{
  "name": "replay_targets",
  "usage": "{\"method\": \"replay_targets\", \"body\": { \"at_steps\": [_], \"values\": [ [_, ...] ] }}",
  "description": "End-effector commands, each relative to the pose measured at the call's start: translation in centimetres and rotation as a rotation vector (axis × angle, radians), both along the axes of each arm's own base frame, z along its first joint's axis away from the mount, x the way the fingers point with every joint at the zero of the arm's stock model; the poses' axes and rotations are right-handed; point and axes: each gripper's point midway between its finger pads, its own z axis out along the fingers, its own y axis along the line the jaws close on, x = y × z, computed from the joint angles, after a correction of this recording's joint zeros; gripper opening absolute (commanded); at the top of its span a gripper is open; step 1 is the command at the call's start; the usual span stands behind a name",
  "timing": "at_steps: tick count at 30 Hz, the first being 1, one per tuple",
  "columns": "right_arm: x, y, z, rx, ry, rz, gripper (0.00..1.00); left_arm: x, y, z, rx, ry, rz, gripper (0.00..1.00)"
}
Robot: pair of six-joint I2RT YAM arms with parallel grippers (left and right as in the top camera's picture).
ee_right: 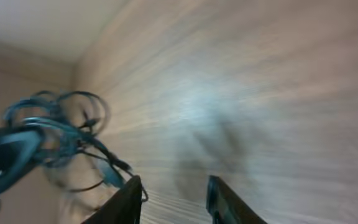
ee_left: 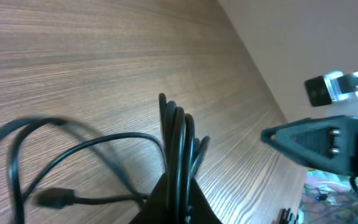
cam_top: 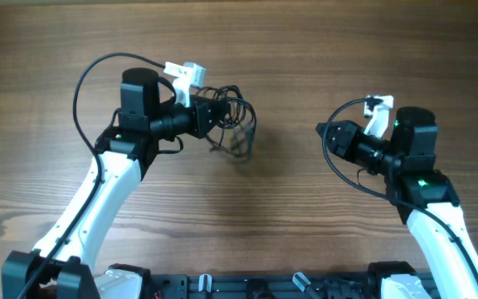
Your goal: Untangle cables
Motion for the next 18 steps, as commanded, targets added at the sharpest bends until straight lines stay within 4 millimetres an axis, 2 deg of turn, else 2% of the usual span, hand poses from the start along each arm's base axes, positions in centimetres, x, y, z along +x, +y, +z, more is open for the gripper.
{"method": "replay_targets", "body": {
  "at_steps": [1,3,5,11,18],
  "values": [
    [0.3,-0.5,0.1,-0.036,-0.014,-0.021,0.34,-1.0,-1.5,1.4,-0.010,-0.038,-0.043,0.04],
    [-0.6,2.3,2.6,0.007,-0.180,0.218,0.35,-1.8,-2.7,1.4,-0.015,-0.037,-0.083,0.04],
    [-1.8,4.2,4.5,0.064,-0.287,0.376,0.41,-2.5,-3.9,1.6,-0.017,-0.047,-0.118,0.04],
    [-3.4,5.2,3.7,0.036,-0.305,0.481,0.43,-3.0,-6.1,3.4,-0.052,-0.142,-0.176,0.04],
    [-3.4,6.4,4.7,0.034,-0.367,0.521,0.43,-4.5,-7.8,3.3,-0.062,-0.113,-0.222,0.05]
  ]
}}
